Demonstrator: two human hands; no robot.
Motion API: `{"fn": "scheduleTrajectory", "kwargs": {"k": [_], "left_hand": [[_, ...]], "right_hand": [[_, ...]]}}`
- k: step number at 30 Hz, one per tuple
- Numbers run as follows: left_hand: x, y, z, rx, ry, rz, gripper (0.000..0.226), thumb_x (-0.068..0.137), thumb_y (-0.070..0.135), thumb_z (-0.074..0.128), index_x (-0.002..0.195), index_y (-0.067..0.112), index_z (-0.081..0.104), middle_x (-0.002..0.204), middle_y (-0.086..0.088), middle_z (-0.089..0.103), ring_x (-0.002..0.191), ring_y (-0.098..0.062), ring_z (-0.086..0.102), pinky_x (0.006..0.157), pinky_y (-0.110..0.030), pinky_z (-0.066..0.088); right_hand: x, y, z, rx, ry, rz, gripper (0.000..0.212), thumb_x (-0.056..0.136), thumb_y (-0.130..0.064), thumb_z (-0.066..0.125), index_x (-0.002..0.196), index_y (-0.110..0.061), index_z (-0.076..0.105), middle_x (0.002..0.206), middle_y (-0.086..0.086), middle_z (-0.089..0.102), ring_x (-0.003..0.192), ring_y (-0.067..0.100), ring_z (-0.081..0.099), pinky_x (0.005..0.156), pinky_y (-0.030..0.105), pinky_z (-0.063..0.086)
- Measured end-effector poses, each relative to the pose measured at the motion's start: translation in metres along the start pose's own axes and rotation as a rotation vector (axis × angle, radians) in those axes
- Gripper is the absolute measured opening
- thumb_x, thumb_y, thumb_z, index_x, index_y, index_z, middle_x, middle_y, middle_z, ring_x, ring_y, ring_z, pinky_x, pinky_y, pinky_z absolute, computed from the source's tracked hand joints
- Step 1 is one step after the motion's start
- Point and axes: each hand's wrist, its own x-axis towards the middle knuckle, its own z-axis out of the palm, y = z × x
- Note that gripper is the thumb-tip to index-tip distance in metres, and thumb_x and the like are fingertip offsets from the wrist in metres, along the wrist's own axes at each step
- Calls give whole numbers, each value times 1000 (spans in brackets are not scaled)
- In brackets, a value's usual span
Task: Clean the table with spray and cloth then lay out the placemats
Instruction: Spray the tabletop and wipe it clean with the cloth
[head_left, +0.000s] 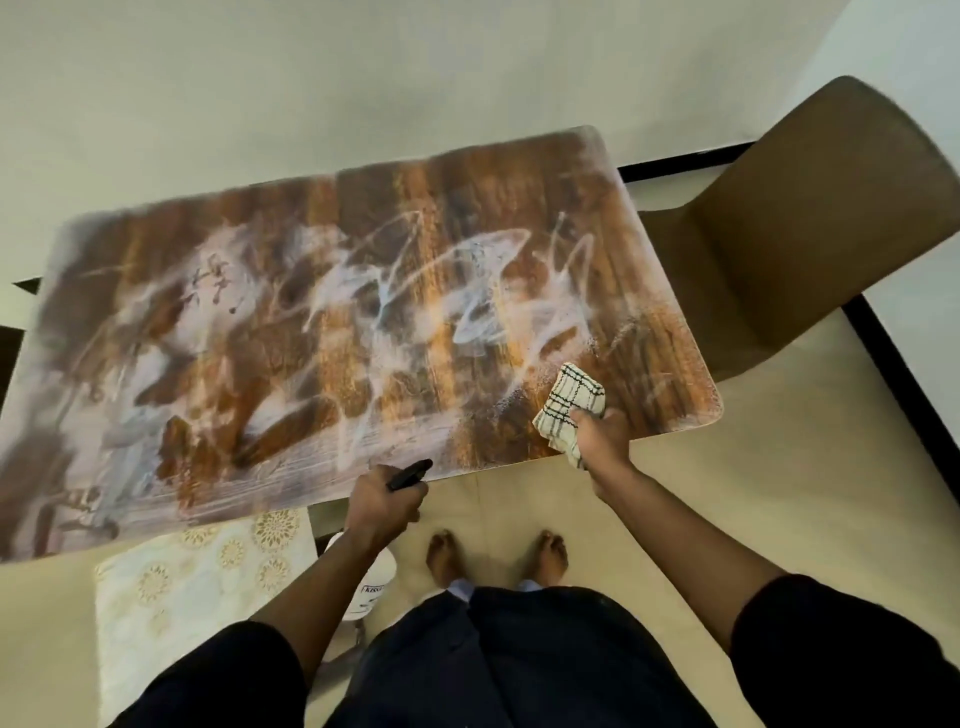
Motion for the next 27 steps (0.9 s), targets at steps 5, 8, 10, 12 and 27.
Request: {"fn": "scheduleTrajectory", "kwargs": {"k": [5,8,10,12,27], "left_hand": [[0,-20,-19,-59,66,-27,22,90,16,75,70,9,74,55,-10,71,41,-23,62,49,-40,56],[-2,-34,-28,-20,72,-13,28,88,18,75,64,4,72,55,-15,70,48,-32,67,54,-45,59],[-4,-39,-32,-30,81,-16,27,91,17,73,68,3,74,56,-13,72,50,-31,69,56,-41,60],[-3,-43,-38,-68,58,-17,21,92,16,71,74,7,77,60,-9,75,59,-39,73,61,-47,64],[22,8,-77,-188,-403,196,33,79,24,69,110,17,78,79,-21,79,38,-19,46,42,-26,44]], "right_hand": [[-11,-2,20,-36,-62,-2,5,93,-21,64,90,-19,67,100,5,76,92,29,73,88,51,61],[-19,-4,33,-49,-90,1,7,95,-17,64,89,-18,68,99,6,76,91,29,74,86,51,62],[-23,-4,41,-55,-102,-10,8,95,-15,64,92,-15,71,99,7,77,90,29,75,85,51,62],[-29,-5,48,-62,-101,-13,10,96,-14,63,99,-11,72,101,8,77,90,29,74,84,49,62],[-58,-7,76,5,7,-60,11,100,-11,59,101,-19,68,102,7,75,90,26,73,82,41,62]]}}
